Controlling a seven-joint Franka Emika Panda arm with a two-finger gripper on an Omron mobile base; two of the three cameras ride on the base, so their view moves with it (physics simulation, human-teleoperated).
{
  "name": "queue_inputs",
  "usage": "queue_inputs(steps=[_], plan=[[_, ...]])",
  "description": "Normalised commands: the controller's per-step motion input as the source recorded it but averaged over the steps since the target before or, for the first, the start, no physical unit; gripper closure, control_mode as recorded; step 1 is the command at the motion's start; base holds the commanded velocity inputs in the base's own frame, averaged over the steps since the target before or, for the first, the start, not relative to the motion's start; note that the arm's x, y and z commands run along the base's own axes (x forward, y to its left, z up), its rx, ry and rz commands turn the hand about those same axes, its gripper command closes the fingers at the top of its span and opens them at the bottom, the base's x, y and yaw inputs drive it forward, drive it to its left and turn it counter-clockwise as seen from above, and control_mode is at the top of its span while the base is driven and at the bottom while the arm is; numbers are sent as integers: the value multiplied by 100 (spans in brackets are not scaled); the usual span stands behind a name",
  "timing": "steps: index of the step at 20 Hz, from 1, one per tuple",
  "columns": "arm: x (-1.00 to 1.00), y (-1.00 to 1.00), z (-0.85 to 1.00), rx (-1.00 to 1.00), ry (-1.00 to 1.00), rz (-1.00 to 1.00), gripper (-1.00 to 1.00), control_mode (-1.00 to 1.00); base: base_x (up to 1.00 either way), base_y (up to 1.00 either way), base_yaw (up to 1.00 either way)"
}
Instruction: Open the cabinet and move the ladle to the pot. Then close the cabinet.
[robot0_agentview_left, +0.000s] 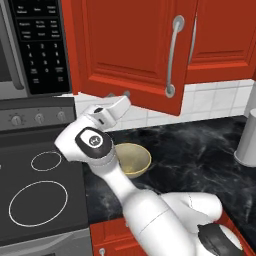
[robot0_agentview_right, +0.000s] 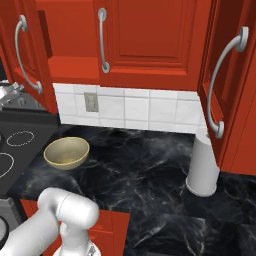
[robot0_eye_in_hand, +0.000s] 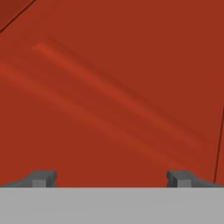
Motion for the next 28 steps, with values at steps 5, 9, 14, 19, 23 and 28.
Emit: queue_inputs(steps=[5,9,14,19,23,28], plan=[[24,-57,26,0,0,14,-100,-100,0,0,0],[28,-56,33,1,4,16,-100,-100,0,0,0],[41,-67,38,7,10,20,-100,-100,0,0,0],[52,-68,39,11,16,24,-100,-100,0,0,0],[55,-61,34,13,21,25,-100,-100,0,0,0],[53,-58,26,13,21,26,-100,-100,0,0,0]])
